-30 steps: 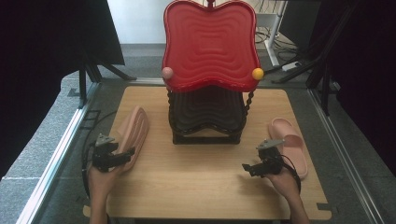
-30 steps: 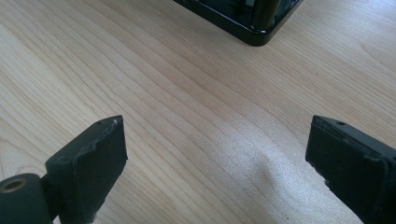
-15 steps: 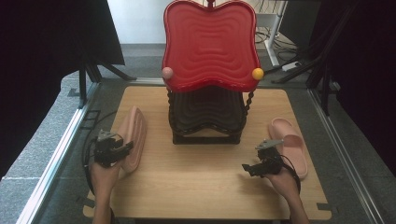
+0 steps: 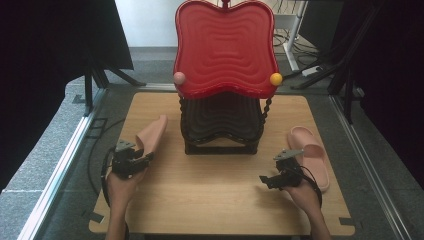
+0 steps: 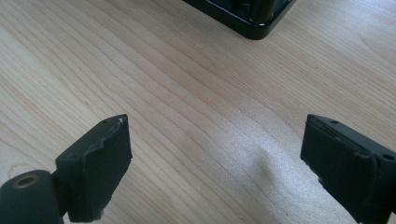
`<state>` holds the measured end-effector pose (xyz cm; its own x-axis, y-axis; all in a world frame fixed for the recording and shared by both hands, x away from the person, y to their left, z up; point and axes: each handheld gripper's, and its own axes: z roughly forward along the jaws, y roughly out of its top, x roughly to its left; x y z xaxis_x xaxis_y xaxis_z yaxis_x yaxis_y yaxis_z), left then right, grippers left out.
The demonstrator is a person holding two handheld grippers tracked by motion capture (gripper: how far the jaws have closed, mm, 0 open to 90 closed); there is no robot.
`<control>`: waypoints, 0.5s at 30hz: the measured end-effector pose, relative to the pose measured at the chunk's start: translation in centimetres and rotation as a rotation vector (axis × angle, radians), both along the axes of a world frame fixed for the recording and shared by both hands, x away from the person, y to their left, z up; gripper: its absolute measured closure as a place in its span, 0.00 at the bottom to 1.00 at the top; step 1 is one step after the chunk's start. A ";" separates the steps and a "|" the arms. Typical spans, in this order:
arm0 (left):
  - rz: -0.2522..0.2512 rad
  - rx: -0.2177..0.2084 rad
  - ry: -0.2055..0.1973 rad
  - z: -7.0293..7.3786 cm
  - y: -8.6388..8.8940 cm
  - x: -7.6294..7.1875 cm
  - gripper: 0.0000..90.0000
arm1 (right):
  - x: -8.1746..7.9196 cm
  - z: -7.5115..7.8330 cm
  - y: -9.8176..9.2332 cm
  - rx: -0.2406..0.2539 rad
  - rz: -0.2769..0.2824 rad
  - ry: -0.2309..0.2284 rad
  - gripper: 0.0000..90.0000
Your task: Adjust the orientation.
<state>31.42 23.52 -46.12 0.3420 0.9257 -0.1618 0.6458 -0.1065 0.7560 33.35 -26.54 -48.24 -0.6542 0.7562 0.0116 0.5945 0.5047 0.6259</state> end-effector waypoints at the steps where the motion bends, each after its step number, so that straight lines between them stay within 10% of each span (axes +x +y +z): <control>1: -0.002 0.005 0.001 0.0 -0.2 0.0 0.59 | 0.0 0.0 0.0 0.001 -0.001 0.000 0.10; 15: -0.031 0.005 0.004 -0.8 -0.9 0.2 0.54 | 0.0 -0.1 0.0 -0.005 0.001 0.009 0.12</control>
